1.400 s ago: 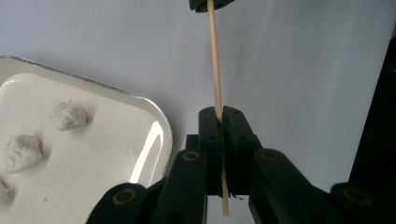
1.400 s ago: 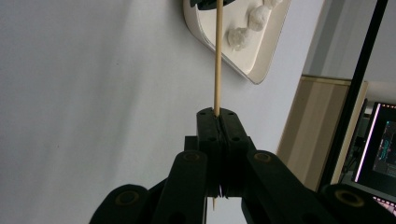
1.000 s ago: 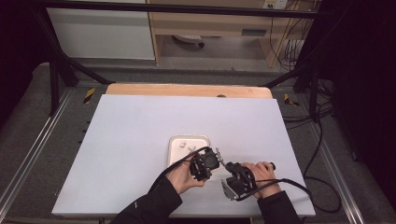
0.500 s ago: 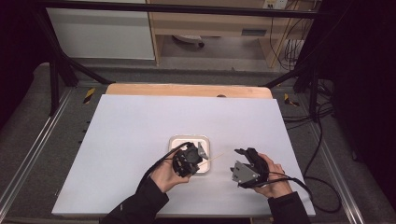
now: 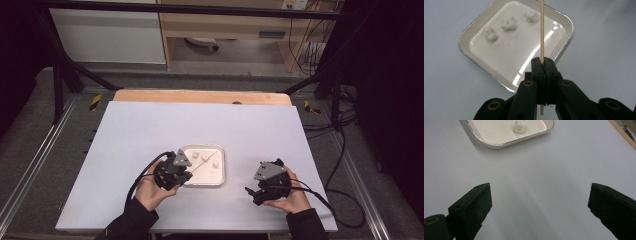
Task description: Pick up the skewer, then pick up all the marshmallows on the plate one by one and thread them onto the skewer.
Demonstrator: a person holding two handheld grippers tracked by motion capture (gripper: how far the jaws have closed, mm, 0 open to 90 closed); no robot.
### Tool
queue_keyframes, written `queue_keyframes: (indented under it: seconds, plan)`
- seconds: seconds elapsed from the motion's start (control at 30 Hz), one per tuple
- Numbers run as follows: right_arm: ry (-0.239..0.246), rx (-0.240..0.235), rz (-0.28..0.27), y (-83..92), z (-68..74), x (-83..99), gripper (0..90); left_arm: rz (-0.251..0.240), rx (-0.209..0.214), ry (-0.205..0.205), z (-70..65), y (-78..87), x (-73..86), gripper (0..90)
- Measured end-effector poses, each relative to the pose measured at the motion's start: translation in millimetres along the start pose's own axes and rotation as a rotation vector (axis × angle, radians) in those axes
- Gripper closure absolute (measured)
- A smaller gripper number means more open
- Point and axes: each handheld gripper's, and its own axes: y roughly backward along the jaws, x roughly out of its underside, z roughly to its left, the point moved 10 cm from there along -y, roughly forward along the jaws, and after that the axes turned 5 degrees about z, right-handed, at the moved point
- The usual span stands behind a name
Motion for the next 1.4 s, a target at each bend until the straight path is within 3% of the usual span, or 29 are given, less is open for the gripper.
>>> queue_keyframes:
  seconds: [0.13,0.43,0.53,0.9,1.13,1.23,1.4]
  plan:
    - [-0.068,-0.03,-0.007,-2.6,1.6,-2.6,1.6,-0.058,-0.028,0.042,10.3,10.2,10.0,88.6]
    - [-0.19,-0.08,-0.06,-9.5,5.4,-16.1,0.7,-0.135,-0.08,0.111,28.3,28.3,30.6,88.5]
    - [-0.2,-0.08,-0.057,-12.0,5.9,-19.6,0.6,-0.163,-0.086,0.134,32.6,32.8,35.2,88.5]
    - [-0.253,-0.109,-0.087,-23.1,8.1,-45.6,0.7,-0.191,-0.084,0.17,38.2,33.7,49.9,88.5]
    - [-0.316,-0.143,-0.136,-35.5,5.3,-67.5,0.8,-0.199,-0.092,0.172,40.7,33.9,53.7,88.6]
    - [-0.329,-0.128,-0.143,-43.0,4.0,-76.3,0.9,-0.203,-0.092,0.174,41.6,33.5,54.1,88.5]
    - [-0.282,-0.147,-0.121,-58.0,8.8,-85.3,5.3,-0.207,-0.088,0.176,41.5,32.2,54.2,88.5]
